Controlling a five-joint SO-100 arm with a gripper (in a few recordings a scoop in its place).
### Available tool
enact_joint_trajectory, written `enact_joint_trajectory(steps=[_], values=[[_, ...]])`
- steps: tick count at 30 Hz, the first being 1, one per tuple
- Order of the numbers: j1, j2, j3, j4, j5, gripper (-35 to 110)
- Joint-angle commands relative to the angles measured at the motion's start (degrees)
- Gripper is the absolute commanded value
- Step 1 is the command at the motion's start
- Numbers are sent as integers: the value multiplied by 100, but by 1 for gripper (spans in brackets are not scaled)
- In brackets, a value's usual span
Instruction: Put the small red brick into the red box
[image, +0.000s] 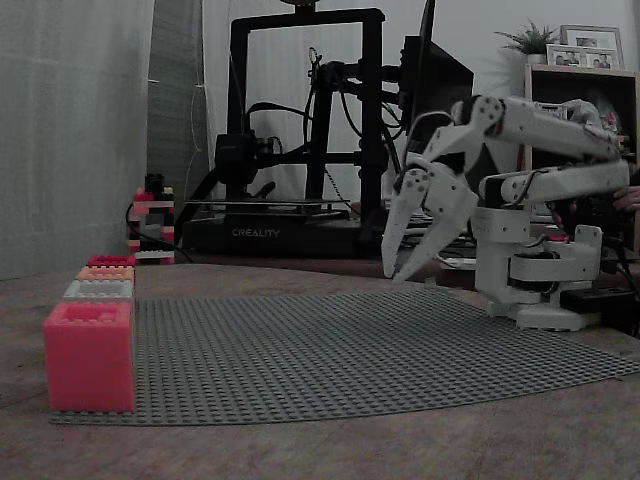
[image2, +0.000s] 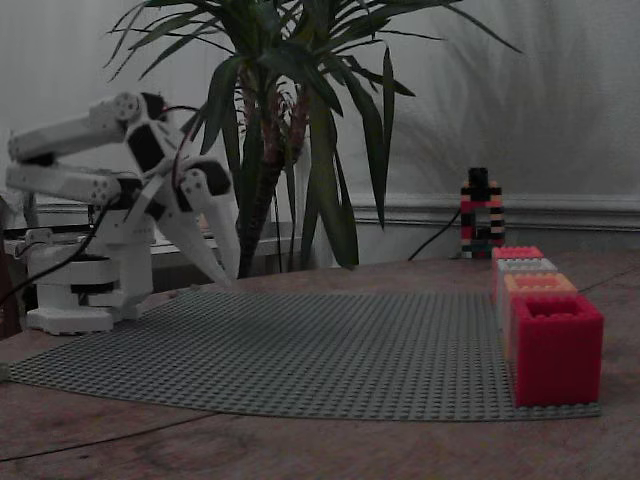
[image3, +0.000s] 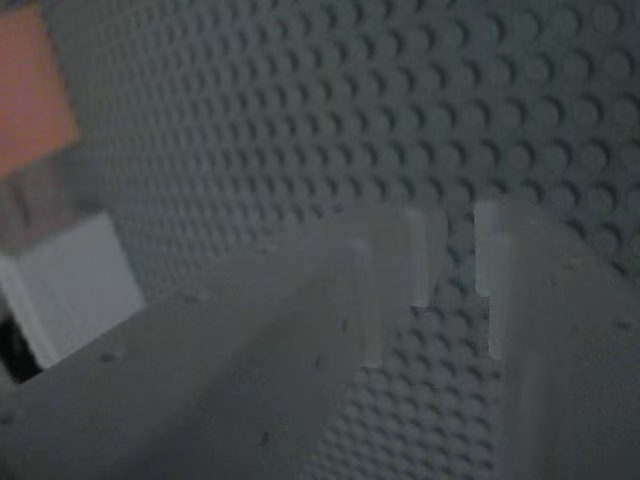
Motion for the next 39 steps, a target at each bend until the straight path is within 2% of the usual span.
enact_joint_trajectory(steps=[1, 39], values=[[-290, 712, 255, 229, 0, 0], [-290, 1134, 422, 466, 141, 0]])
